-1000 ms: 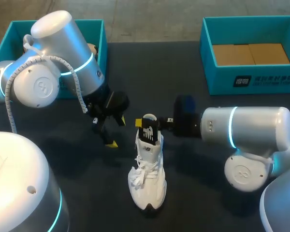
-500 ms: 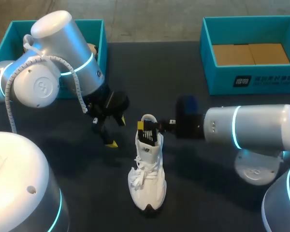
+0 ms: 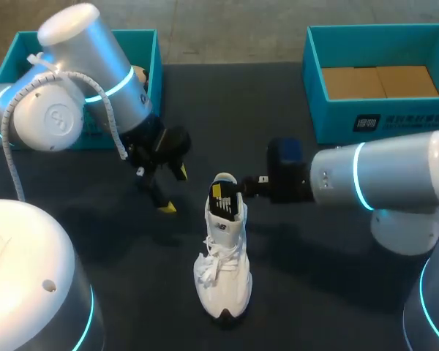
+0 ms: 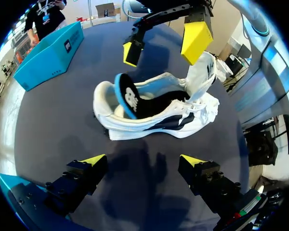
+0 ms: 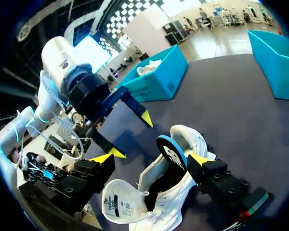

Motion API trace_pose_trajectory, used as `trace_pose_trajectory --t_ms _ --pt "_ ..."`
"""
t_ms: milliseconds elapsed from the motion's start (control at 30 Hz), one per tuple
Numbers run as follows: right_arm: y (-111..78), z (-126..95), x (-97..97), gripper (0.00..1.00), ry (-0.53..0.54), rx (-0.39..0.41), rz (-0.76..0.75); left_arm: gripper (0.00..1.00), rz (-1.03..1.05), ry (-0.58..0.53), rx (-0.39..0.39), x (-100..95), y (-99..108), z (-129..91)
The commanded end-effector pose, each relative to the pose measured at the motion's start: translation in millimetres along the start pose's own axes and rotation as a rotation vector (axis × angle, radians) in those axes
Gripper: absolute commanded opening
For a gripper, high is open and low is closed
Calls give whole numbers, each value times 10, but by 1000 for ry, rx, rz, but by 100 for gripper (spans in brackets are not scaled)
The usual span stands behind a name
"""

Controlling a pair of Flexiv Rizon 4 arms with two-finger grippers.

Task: Take the shoe out of the shoebox, open the shoe tongue, remove and reinsert the insole, then place the shoe into the shoebox

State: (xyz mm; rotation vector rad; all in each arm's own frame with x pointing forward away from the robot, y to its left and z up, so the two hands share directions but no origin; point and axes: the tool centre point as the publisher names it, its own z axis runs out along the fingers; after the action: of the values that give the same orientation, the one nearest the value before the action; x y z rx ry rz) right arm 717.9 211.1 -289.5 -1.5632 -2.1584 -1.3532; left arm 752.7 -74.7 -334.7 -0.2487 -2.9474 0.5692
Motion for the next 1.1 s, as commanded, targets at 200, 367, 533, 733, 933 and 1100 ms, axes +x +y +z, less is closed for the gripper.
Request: trace_pose_trajectory --t_ms 200,367,533,733,933,1100 --pt "106 -120 44 100 -95 157 42 100 6 -6 -54 -7 253 -333" --pt "107 -124 98 100 -169 201 58 100 29 12 -44 -28 405 -478" --pt "99 -114 146 100 -214 238 67 100 88 29 -22 -68 557 -693" --pt "115 -153 213 100 -225 247 54 100 203 78 -28 -86 745 -918" --pt "115 -153 213 100 -225 247 54 100 213 83 -26 -105 770 -960" --pt "115 -153 213 100 -225 247 54 100 213 83 -26 -105 770 -960"
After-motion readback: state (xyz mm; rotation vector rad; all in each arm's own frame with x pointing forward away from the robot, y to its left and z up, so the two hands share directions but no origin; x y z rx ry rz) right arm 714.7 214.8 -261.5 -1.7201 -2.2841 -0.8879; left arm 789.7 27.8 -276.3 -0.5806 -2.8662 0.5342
